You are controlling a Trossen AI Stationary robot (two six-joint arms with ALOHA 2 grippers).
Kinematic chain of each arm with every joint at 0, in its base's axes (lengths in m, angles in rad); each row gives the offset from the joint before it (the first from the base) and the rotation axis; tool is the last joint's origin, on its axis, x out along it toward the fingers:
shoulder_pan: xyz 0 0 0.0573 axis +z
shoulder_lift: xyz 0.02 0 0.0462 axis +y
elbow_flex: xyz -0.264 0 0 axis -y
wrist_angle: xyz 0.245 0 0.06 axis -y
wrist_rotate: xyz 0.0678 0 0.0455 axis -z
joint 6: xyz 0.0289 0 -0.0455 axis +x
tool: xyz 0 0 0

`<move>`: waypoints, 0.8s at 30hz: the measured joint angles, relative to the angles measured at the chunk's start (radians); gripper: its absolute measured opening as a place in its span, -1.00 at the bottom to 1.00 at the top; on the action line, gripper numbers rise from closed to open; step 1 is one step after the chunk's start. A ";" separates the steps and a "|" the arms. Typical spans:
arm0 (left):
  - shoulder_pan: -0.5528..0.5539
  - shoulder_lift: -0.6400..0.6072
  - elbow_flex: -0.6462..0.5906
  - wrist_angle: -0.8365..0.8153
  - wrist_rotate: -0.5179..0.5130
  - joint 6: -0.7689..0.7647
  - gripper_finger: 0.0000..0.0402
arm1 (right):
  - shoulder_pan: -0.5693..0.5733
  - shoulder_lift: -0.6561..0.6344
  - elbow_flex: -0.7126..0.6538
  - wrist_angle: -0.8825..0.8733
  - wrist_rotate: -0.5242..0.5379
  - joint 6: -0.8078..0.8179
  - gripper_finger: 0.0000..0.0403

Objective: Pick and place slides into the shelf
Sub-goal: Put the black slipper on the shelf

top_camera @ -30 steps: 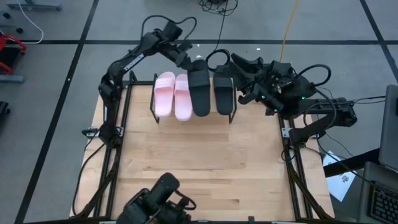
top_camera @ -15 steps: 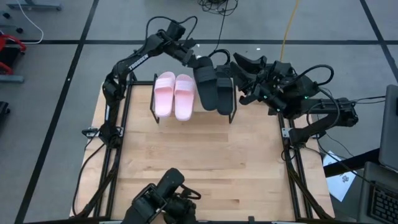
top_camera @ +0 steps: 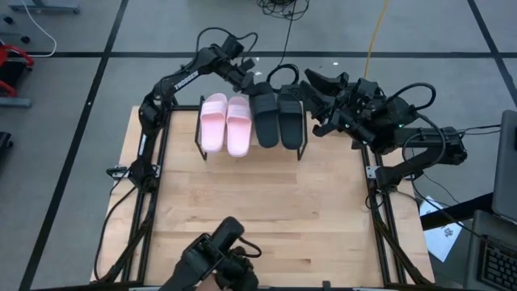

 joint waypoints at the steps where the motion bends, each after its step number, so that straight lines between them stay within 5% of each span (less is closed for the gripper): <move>1: 0.000 0.007 0.000 -0.011 -0.004 0.005 -0.87 | 0.000 0.000 0.000 -0.001 0.000 0.001 -0.04; 24: 0.011 0.031 0.000 -0.015 -0.087 0.071 -0.87 | 0.000 0.001 0.000 -0.008 0.000 0.008 -0.04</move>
